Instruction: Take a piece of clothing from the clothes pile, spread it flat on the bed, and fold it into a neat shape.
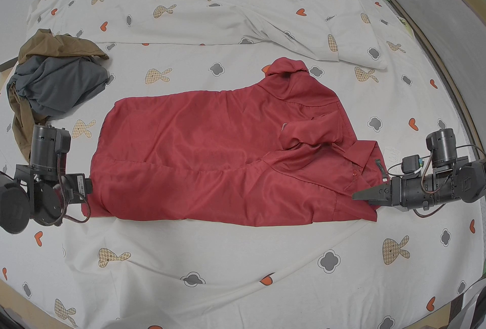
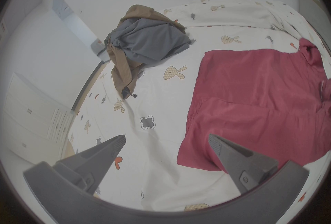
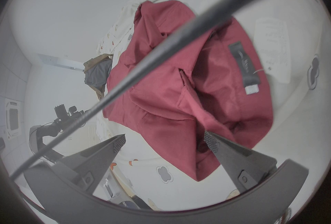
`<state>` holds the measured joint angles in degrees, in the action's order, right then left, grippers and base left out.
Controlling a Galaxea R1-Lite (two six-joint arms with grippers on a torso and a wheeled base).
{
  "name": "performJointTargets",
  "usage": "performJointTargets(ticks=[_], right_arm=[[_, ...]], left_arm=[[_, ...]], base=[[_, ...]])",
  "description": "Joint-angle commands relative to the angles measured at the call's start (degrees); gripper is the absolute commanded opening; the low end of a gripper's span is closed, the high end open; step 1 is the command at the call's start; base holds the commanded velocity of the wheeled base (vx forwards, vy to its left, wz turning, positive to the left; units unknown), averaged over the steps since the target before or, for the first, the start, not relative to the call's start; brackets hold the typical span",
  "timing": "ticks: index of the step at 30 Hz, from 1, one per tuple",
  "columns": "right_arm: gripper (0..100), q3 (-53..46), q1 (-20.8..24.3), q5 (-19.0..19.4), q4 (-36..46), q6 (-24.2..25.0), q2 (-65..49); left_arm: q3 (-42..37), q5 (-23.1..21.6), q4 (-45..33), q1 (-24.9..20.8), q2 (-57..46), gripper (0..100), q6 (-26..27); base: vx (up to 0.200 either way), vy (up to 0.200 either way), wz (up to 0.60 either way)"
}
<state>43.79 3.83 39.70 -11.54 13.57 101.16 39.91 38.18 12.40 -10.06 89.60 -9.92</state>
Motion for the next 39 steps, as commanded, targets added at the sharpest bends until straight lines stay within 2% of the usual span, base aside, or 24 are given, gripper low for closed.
performJointTargets(ticks=[1, 7, 11, 15, 17, 22, 27, 29, 30, 35, 37, 39], right_arm=[[100, 0.33, 3.99, 0.02, 0.29, 2.6, 2.38], [100, 1.04, 4.96, 0.37, 2.84, 3.48, 2.38], [100, 4.81, 4.61, 0.64, 2.67, 3.75, 4.22], [100, 8.33, 3.99, 0.64, 2.76, 4.45, 4.84], [100, 10.44, 3.55, 0.81, 2.67, 7.97, 4.22], [100, 12.46, 2.68, 2.75, 2.67, 12.27, 1.67], [100, 13.25, -0.58, 8.72, 2.58, 15.0, -1.49], [100, 13.25, -0.66, 8.9, 2.58, 15.08, -1.58], [100, 13.34, -1.63, 10.48, 2.58, 15.88, -2.54], [100, 13.25, -2.42, 10.48, 2.58, 15.35, -1.93], [100, 13.52, -4.0, 10.39, 2.49, 15.08, -0.43], [100, 13.69, -5.15, 10.04, 2.32, 14.56, 2.47]], left_arm=[[7.72, -0.04, -8.18, -0.05, -1.09, 100, -5.55], [10.71, -0.3, -14.07, -0.23, -1.45, 100, -8.53], [10.19, -5.05, -14.24, -0.4, -3.73, 100, -8.62], [9.66, -6.8, -14.42, -0.4, -4.52, 100, -8.53], [9.22, -7.07, -14.33, -0.4, -4.52, 100, -8.36], [9.13, -8.91, -14.33, -0.4, -4.61, 100, -8.36], [8.78, -9.44, -14.24, -0.4, -4.79, 100, -8.27], [8.78, -9.44, -14.24, -0.4, -4.87, 100, -8.18], [8.78, -9.44, -14.33, -0.49, -4.79, 100, -8.18], [8.6, -9.62, -14.24, -0.58, -4.79, 100, -8.18], [8.16, -12.25, -14.33, -0.49, -4.87, 100, -8.18], [7.46, -17.26, -14.42, -0.05, -5.23, 100, -8.18]], base=[[0.0, 0.0, 0.0], [0.0, 0.0, 0.0], [0.0, 0.0, 0.0], [0.0, 0.0, 0.0], [0.0, 0.0, 0.0], [0.0, 0.0, 0.0], [0.0, 0.0, 0.0], [0.0, 0.0, 0.0], [0.0, 0.0, 0.0], [0.0, 0.0, 0.0], [0.0, 0.0, 0.0], [0.0, 0.0, 0.0]])
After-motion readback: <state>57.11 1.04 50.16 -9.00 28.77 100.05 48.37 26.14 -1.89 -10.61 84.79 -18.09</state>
